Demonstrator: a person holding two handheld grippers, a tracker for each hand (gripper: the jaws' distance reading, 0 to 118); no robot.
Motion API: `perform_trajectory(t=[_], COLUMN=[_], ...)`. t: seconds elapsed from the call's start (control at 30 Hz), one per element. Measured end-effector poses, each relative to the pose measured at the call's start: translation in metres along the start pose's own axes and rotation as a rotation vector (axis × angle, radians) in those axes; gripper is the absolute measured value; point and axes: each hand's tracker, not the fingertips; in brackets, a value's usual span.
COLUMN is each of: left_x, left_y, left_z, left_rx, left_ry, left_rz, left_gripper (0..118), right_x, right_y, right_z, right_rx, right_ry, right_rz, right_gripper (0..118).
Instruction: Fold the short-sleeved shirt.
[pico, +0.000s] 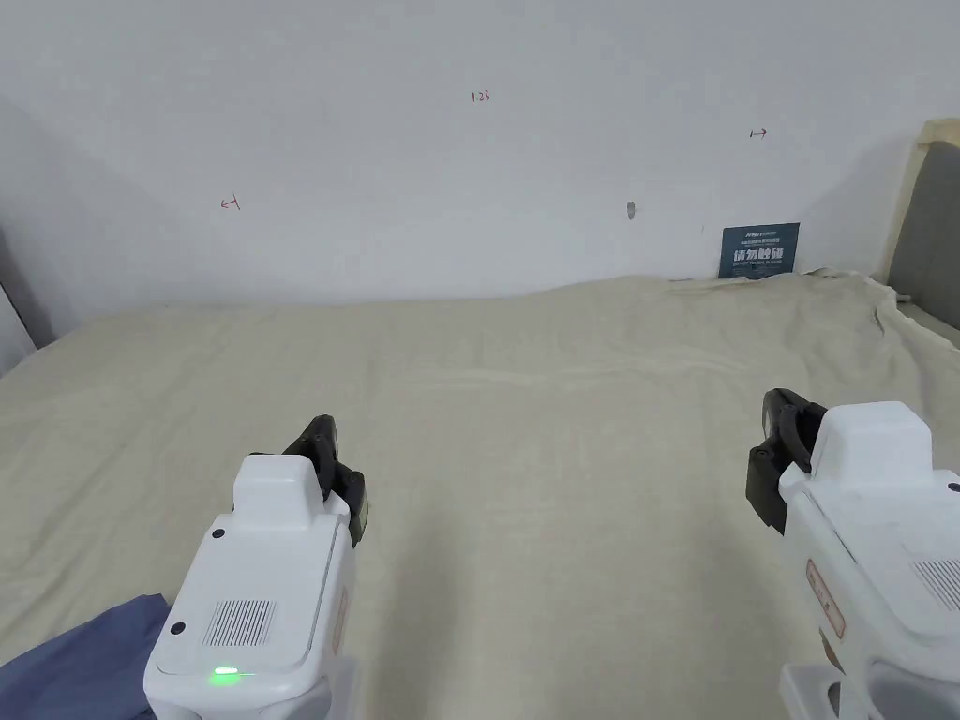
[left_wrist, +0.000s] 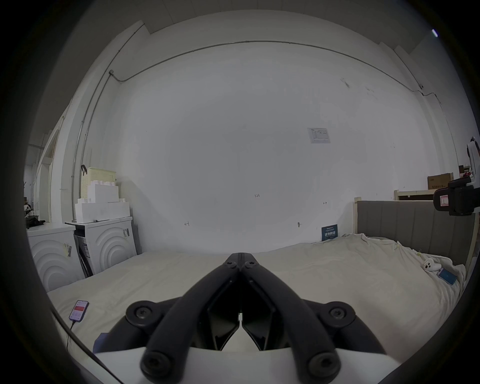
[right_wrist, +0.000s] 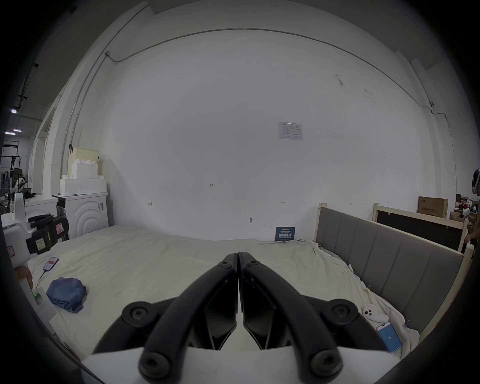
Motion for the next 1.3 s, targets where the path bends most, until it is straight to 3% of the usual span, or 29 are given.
perform_trajectory(t=[0.33,0.4,0.47,0.6,0.67,0.87,1.3], left_x=[-0.002,-0.003,-0.006,-0.011,-0.013,-0.014,-0.013], left_y=[0.000,-0.001,-0.001,-0.003,-0.004,-0.004,-0.004], left_z=[0.001,0.002,0.002,-0.001,-0.002,-0.001,-0.001], left_rx=[0.008,0.011,0.004,-0.015,-0.017,-0.010,0.006], left_ry=[0.003,0.006,0.010,0.014,0.010,0.011,0.016], left_rz=[0.005,0.010,0.033,0.059,0.064,0.049,0.042], left_gripper=[0,7,23,104,117,118,118], right_x=[0.021,0.023,0.028,0.013,0.011,-0.002,-0.011], right_y=[-0.004,-0.004,-0.010,-0.007,-0.007,-0.003,0.004], right_z=[-0.002,-0.003,-0.007,-0.003,-0.003,0.002,0.005], right_rx=[-0.002,-0.002,0.000,0.000,-0.003,-0.001,0.008], right_ry=[-0.003,-0.001,0.001,0.006,0.006,0.008,-0.005], right_rz=[0.000,0.000,-0.002,-0.006,-0.002,-0.030,-0.019], right_gripper=[0,7,29,81,100,115,116])
